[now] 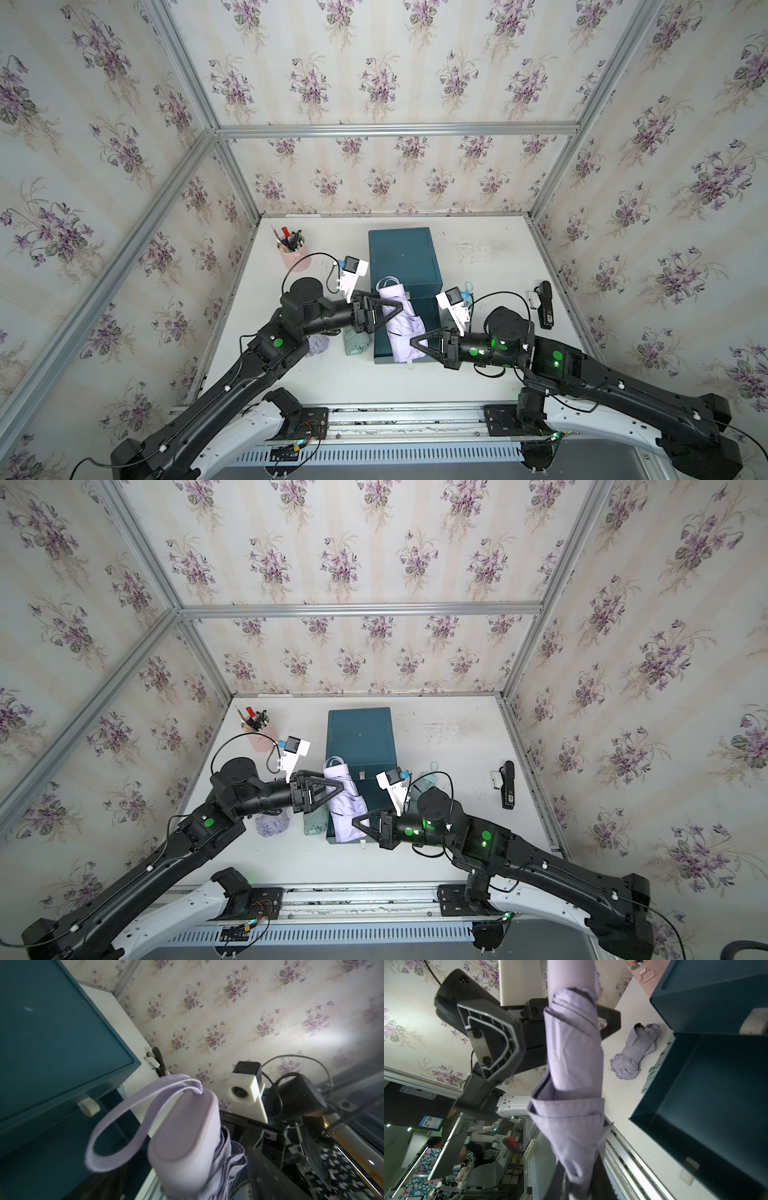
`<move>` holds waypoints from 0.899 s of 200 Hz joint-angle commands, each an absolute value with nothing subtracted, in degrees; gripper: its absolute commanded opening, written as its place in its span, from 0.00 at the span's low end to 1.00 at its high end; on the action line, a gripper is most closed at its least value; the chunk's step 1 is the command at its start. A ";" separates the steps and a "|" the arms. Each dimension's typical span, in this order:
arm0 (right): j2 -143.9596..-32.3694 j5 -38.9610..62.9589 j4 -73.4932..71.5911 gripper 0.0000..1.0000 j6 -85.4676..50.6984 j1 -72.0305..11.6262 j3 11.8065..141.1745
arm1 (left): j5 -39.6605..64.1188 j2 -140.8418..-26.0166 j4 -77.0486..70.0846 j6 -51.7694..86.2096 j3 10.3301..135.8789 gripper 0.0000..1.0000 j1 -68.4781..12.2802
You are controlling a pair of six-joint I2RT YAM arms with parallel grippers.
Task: Place the umbrella in the drawer by color
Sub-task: Pick up the umbrella from the center of the board.
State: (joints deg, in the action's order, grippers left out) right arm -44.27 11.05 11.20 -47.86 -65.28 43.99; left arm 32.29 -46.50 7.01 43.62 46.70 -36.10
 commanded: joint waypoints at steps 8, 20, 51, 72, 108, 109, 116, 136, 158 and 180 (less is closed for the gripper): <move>-45.44 7.66 18.27 0.00 -51.01 -65.55 45.79 | 8.98 -45.44 28.89 33.29 53.14 0.98 -36.02; -46.66 9.04 20.01 0.00 -53.07 -65.77 45.79 | 4.50 -46.37 32.01 31.65 55.61 0.98 -35.89; -49.82 9.08 23.97 0.00 -60.08 -66.95 44.94 | -0.57 -53.47 38.36 28.00 61.89 0.98 -35.86; -50.62 9.64 22.05 0.00 -64.37 -67.96 43.21 | -0.29 -59.07 39.80 26.70 65.07 0.96 -35.85; -51.59 8.54 20.32 0.00 -69.28 -68.09 42.89 | -1.43 -66.92 40.65 25.17 68.49 0.93 -35.86; -51.63 8.58 20.27 0.00 -69.36 -68.10 42.93 | -1.51 -67.08 40.67 25.20 68.61 0.93 -35.86; -52.13 8.54 19.79 0.00 -69.68 -68.05 43.11 | -1.98 -68.12 40.56 25.12 68.94 0.92 -35.86; -54.67 8.05 20.10 0.00 -70.22 -68.03 45.42 | -1.90 -69.98 39.46 24.40 68.98 0.92 -35.86; -57.89 8.52 20.33 0.00 -70.33 -67.39 48.01 | -2.51 -71.46 38.23 23.68 68.58 0.93 -35.86; -60.38 9.86 19.92 0.00 -71.35 -66.82 48.93 | -3.15 -72.81 38.56 23.24 68.65 0.93 -35.84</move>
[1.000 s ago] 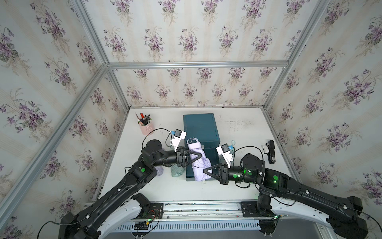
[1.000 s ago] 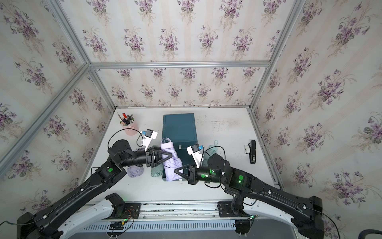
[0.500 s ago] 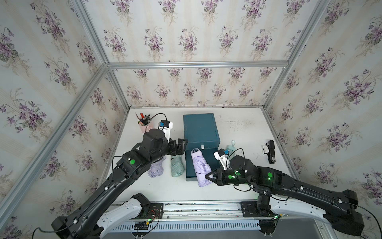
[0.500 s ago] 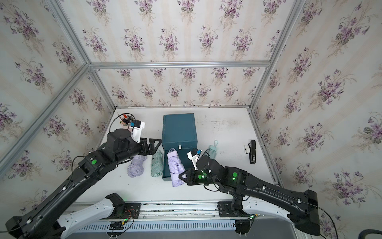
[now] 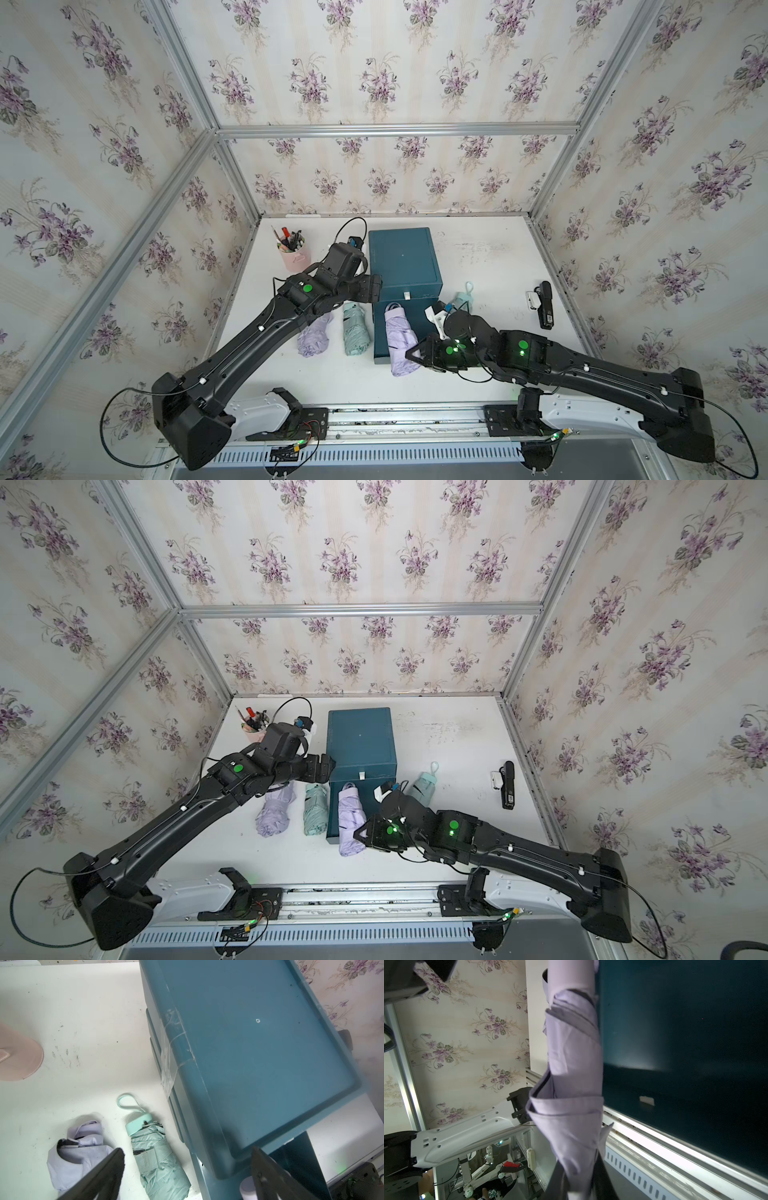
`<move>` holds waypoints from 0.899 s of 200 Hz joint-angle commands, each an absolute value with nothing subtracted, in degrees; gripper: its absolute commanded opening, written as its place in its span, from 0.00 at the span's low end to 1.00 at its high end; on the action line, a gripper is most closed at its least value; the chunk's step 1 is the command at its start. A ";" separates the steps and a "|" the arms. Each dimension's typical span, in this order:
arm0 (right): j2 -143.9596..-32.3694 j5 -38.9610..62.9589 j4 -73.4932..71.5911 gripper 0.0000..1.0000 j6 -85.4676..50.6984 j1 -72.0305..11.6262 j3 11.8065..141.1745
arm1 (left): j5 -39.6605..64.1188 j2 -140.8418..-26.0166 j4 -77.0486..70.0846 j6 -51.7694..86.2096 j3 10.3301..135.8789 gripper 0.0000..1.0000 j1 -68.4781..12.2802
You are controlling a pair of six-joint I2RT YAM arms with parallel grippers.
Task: Place the umbrella in the drawer by color
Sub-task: Pick up the umbrella from the center of the board.
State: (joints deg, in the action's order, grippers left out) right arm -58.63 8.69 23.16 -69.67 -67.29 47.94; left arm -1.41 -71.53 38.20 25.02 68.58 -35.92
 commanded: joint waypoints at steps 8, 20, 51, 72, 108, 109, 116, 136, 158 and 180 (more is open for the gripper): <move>-60.85 10.34 19.19 0.00 -72.04 -66.65 48.72 | -3.38 -72.99 38.54 23.12 68.57 0.93 -35.83; -61.17 10.87 17.93 0.00 -73.08 -66.45 48.14 | -3.44 -73.02 38.07 22.87 68.01 0.92 -35.84; -60.41 11.57 14.43 0.00 -76.37 -64.70 45.27 | -2.86 -73.19 37.89 22.09 67.41 0.89 -35.85; -59.90 12.78 11.53 0.00 -77.38 -62.90 43.86 | -1.93 -73.20 37.83 21.51 67.07 0.86 -35.86; -61.52 12.84 11.47 0.00 -76.36 -61.32 45.94 | 0.48 -72.42 36.93 20.24 65.86 0.83 -35.84; -61.61 12.88 11.45 0.00 -76.33 -61.20 46.00 | 0.50 -72.42 36.92 20.23 65.84 0.83 -35.85; -62.41 13.16 11.60 0.00 -75.99 -60.77 46.14 | 0.65 -72.58 37.06 20.16 65.83 0.82 -35.86; -64.49 13.95 10.60 0.00 -75.25 -59.78 46.22 | 1.47 -72.62 37.25 19.96 65.71 0.80 -35.85; -66.71 13.78 10.85 0.00 -74.02 -59.59 47.18 | 1.76 -72.53 37.18 19.67 65.39 0.78 -35.83; -68.05 13.88 9.76 0.00 -74.11 -59.51 46.76 | 1.76 -72.41 37.86 19.10 65.43 0.77 -35.85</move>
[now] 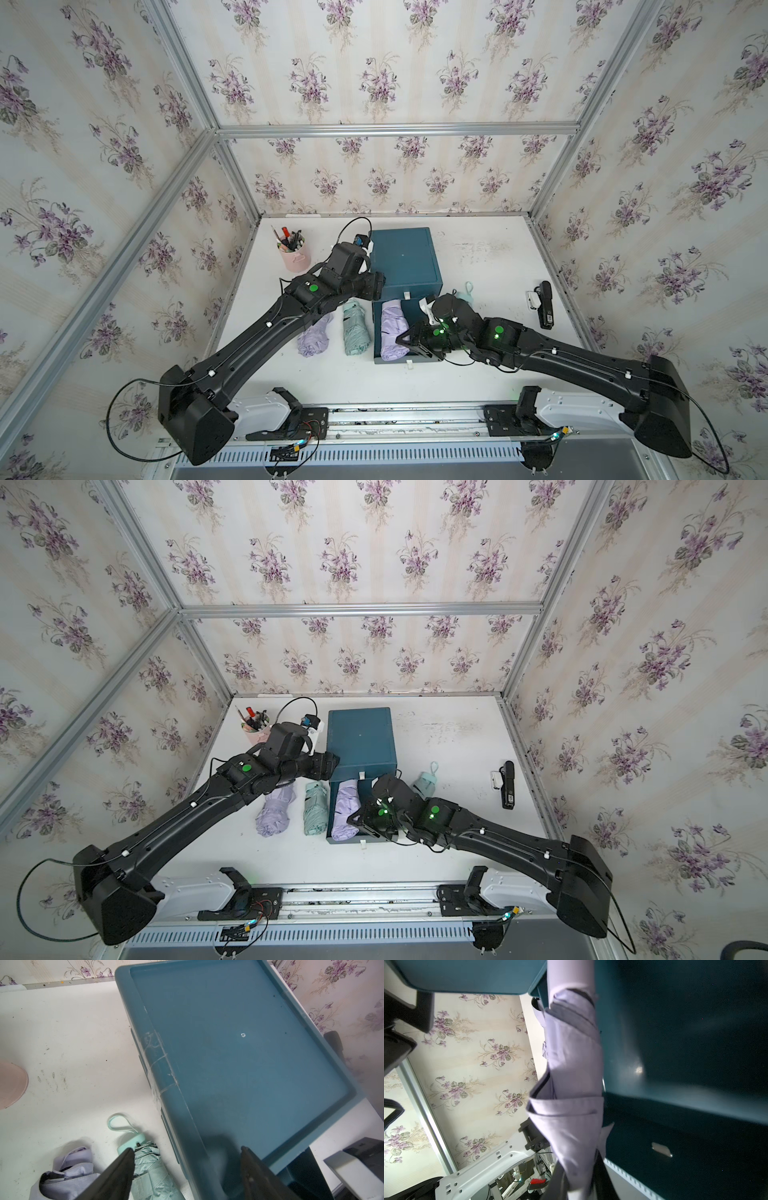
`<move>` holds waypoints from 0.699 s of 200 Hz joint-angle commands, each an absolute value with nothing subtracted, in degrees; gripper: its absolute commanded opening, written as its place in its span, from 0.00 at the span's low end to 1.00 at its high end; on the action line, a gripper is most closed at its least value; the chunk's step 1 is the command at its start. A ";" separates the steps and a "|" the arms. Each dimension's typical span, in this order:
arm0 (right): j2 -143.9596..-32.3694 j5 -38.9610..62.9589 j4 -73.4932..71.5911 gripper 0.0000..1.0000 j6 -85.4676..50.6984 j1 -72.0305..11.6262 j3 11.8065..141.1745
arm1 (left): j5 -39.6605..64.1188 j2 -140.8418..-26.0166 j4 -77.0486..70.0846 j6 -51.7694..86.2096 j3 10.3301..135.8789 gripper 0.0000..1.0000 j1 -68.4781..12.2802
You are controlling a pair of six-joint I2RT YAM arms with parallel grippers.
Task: Place the umbrella in the drawer by color
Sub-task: Pick up the umbrella from the center of the board, then place the umbrella in the drawer.
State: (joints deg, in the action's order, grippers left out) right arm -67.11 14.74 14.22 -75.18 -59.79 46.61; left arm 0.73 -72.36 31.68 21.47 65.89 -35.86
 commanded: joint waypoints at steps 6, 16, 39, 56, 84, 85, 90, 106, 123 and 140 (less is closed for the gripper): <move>-68.48 13.82 9.82 0.00 -73.86 -59.46 46.76 | 1.83 -72.21 37.83 18.98 65.35 0.77 -35.86; -69.23 13.63 9.96 0.00 -73.12 -59.25 46.95 | 1.93 -72.08 37.77 18.65 65.24 0.76 -35.84; -70.47 12.41 10.22 0.00 -71.66 -58.84 47.46 | 2.25 -71.94 38.14 18.63 65.24 0.75 -35.86; -71.05 12.33 9.50 0.00 -71.21 -58.23 47.45 | 2.70 -71.68 38.04 18.47 64.87 0.75 -35.82; -71.80 12.57 8.47 0.00 -71.15 -57.07 47.31 | 3.24 -71.72 38.27 18.38 64.87 0.74 -35.86; -71.80 12.52 8.41 0.00 -71.13 -57.01 47.30 | 3.24 -71.67 38.30 18.46 64.86 0.73 -35.86; -71.88 12.57 8.15 0.00 -71.09 -56.80 47.14 | 3.45 -71.65 38.25 18.38 64.86 0.73 -35.86; -72.78 12.90 7.55 0.05 -70.56 -56.57 47.10 | 3.86 -71.53 38.06 18.33 64.60 0.73 -35.86; -74.30 14.10 6.57 0.13 -69.99 -56.59 46.86 | 4.35 -71.36 38.24 18.42 64.61 0.73 -35.86; -75.39 14.89 5.64 0.21 -69.17 -56.57 46.26 | 4.90 -71.10 38.34 18.22 64.53 0.74 -35.82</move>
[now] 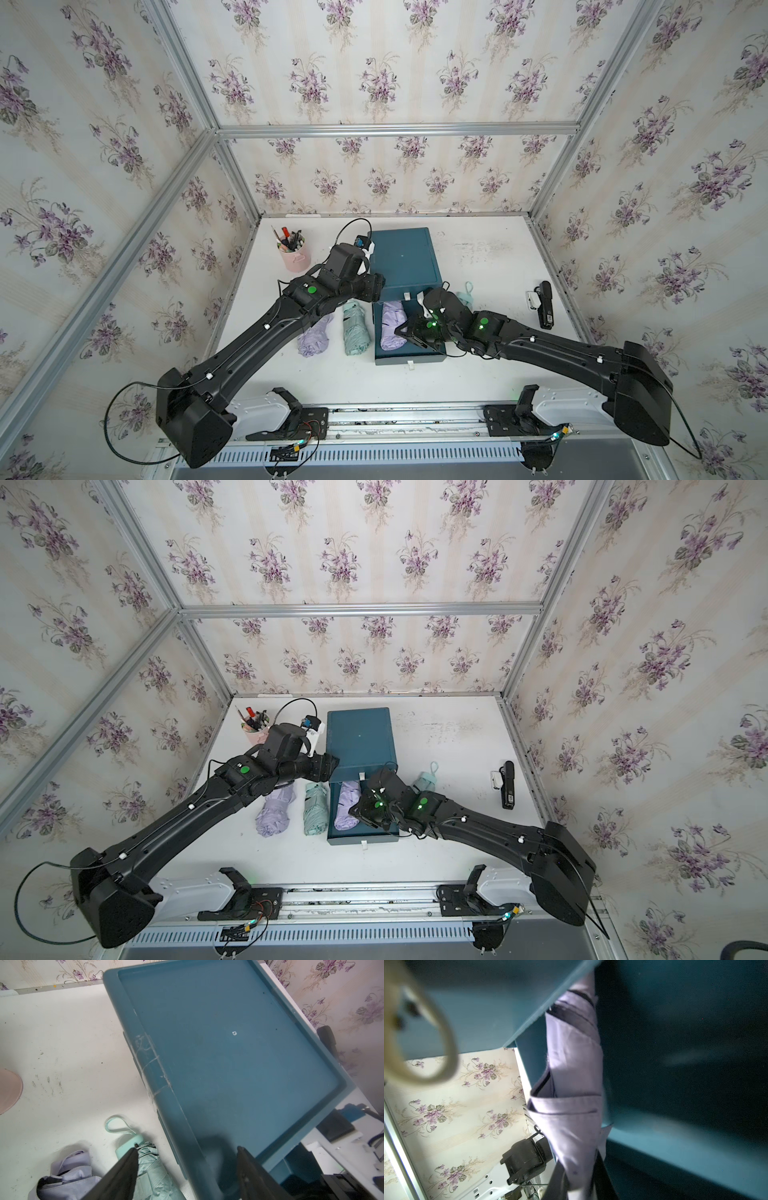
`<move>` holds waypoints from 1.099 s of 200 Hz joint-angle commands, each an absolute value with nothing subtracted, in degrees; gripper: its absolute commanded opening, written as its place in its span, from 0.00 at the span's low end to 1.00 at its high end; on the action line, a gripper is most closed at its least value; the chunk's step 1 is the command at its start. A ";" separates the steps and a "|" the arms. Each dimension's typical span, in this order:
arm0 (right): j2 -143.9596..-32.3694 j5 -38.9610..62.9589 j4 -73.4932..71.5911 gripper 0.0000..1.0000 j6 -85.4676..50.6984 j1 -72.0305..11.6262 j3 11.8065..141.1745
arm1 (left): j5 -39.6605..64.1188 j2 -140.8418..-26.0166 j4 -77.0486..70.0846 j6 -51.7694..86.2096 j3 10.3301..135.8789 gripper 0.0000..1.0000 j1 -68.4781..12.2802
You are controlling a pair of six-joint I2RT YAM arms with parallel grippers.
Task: Place the umbrella in the drawer by color
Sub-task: Place the umbrella in the drawer.
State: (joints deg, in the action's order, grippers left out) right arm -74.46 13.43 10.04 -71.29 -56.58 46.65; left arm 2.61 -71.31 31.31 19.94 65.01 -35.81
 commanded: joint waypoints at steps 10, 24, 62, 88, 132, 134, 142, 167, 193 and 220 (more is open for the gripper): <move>-75.74 14.34 5.74 0.28 -67.95 -56.67 46.31 | 5.01 -71.08 38.57 18.28 64.59 0.74 -35.82; -75.94 12.23 8.15 0.42 -65.72 -56.68 47.09 | 4.71 -70.97 39.05 18.39 64.84 0.74 -35.82; -74.17 3.80 16.24 0.62 -60.94 -57.56 49.17 | 2.24 -70.30 40.26 18.64 65.12 0.78 -35.86; -70.10 -5.80 22.42 0.63 -59.18 -61.41 50.00 | -0.12 -70.60 41.13 19.98 65.91 0.82 -35.66; -61.06 -22.60 28.12 0.62 -60.02 -76.20 46.35 | 1.35 -71.93 38.75 23.75 66.60 0.87 -34.78; -60.70 -23.23 28.34 0.61 -60.25 -76.93 46.08 | 1.46 -71.97 38.54 23.96 66.62 0.87 -34.67; -59.45 -25.98 29.63 0.61 -61.79 -80.63 45.11 | 1.87 -72.28 37.54 24.83 66.56 0.88 -34.51; -57.19 -30.52 31.94 0.59 -66.99 -87.49 41.92 | 3.74 -72.78 34.25 27.39 65.60 0.89 -33.95; -57.24 -31.32 31.65 0.59 -70.13 -90.92 38.78 | 5.21 -73.13 30.65 29.41 63.95 0.87 -33.75; -59.31 -30.33 29.46 0.59 -70.92 -91.32 37.34 | 5.92 -74.32 30.58 29.05 63.81 0.79 -33.66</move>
State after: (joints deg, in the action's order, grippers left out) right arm -58.08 -28.40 30.65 -68.55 -90.96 38.09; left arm 5.34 -73.32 27.94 28.95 64.25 -33.76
